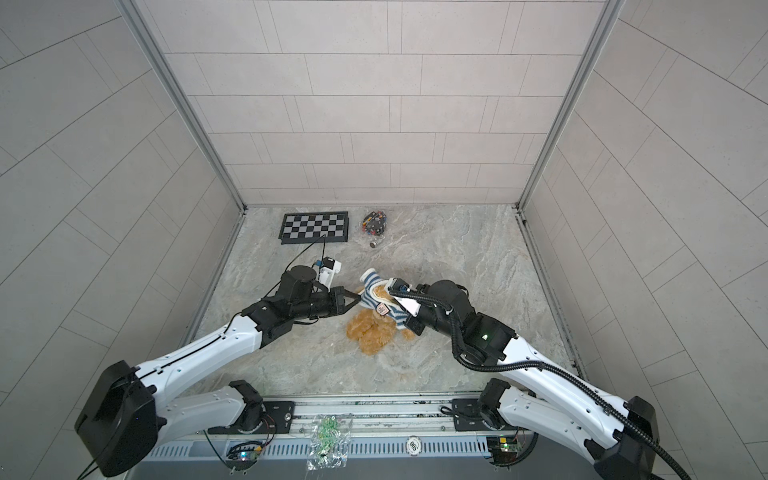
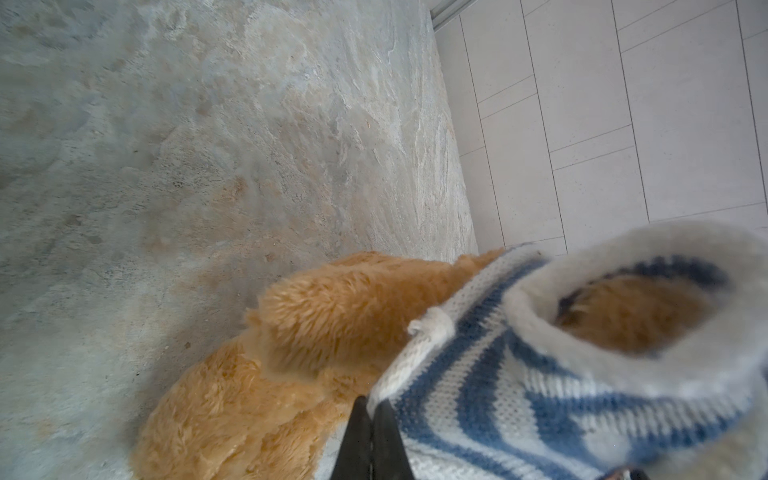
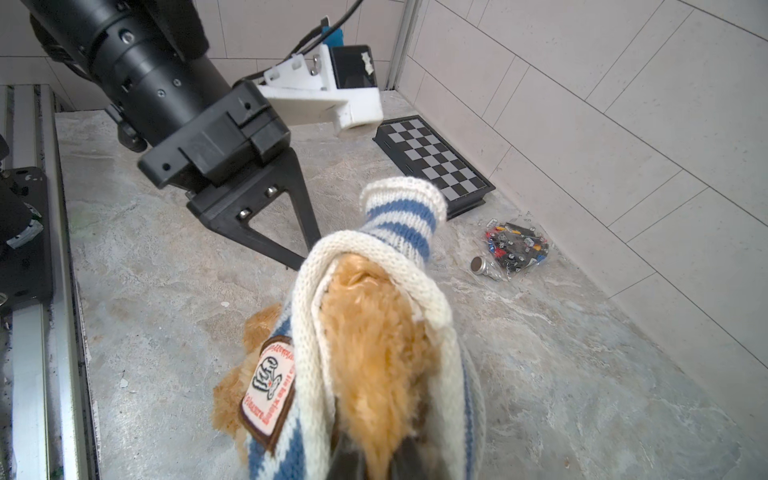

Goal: Dress the teddy bear

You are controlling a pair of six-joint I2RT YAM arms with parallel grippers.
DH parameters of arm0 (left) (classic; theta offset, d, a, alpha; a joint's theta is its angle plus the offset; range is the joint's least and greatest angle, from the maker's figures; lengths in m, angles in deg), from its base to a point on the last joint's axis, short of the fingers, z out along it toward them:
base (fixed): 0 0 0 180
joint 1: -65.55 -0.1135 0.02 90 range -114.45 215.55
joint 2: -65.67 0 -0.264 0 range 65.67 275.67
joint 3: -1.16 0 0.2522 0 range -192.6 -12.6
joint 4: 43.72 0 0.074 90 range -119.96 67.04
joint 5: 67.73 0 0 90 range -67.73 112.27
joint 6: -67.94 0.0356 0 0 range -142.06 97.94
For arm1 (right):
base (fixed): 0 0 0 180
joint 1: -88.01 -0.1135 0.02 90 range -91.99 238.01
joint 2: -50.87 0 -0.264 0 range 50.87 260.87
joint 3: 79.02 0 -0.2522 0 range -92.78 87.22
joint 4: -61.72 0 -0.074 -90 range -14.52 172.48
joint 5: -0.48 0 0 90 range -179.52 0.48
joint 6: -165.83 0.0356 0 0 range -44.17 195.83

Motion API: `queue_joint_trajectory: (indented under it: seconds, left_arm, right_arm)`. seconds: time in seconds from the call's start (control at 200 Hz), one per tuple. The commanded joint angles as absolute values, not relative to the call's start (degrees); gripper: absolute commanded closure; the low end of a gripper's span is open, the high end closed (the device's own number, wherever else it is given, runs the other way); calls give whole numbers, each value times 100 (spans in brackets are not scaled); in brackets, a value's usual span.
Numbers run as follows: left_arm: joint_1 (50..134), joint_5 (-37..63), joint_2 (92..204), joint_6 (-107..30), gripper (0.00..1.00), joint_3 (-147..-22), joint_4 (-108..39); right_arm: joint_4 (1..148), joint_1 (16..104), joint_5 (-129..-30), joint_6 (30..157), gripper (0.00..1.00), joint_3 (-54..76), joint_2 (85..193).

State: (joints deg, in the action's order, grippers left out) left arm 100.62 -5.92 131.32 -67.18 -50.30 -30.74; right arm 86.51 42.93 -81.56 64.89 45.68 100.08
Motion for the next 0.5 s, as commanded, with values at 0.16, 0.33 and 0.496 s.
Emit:
queue_joint_trajectory:
  seconds: [0.16,0.33,0.496]
  left_arm:
    - [10528,-1062,12836,-6757,100,-4951,-3404]
    - [10778,-1486,12843,-7128,100,-4996,-4442]
    - [10974,-1743,13019,-6505,100,-5191,-3481]
  right_arm:
    - [8575,4362,-8463,6766,100,4147,10323]
    - [8689,4362,-8454,6778,100,4091,10348]
    - [8795,4371,-8636,6851,100,4057,10354]
